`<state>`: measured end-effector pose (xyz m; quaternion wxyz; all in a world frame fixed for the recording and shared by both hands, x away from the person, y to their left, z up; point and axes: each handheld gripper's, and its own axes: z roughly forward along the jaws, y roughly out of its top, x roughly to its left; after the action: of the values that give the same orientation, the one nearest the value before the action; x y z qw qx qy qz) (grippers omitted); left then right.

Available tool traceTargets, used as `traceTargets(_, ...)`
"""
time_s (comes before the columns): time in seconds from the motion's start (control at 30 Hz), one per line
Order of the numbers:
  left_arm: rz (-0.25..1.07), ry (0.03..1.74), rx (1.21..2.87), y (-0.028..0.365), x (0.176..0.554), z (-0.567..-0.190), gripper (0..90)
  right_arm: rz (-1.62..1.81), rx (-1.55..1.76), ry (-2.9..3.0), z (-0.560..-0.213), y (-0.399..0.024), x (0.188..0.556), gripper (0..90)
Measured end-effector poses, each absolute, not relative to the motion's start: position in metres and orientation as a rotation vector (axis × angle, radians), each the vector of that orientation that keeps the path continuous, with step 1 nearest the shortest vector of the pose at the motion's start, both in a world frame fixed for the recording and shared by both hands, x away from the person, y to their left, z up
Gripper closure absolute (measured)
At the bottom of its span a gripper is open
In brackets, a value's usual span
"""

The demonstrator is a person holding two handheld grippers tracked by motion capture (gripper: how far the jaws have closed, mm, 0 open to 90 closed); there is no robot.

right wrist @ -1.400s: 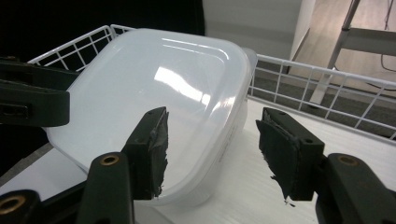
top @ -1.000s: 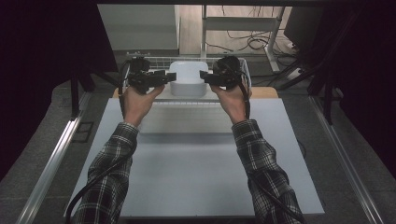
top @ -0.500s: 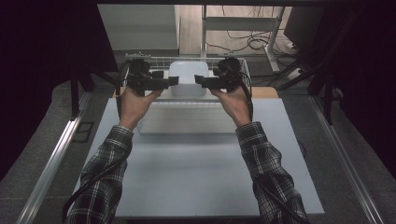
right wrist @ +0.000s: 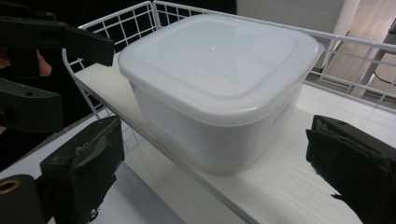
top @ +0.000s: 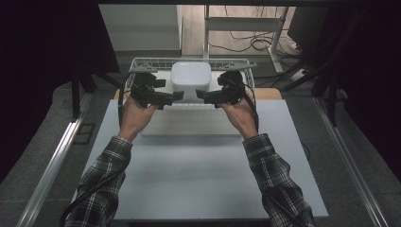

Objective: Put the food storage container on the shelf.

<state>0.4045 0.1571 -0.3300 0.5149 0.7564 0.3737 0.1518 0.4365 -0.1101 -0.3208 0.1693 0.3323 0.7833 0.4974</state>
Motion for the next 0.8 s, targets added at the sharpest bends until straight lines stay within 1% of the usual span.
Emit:
traceTargets(0.27,0.393,0.836,1.835,0.154,0.395,-0.337,6.7,1.405,0.921,2.23,-0.326,-0.112,0.431,3.5)
traceTargets(0.8,0.349,0.818,1.851,0.157,0.384,-0.357,4.6,1.408,0.895,2.255,-0.335,-0.119,0.421,3.5)
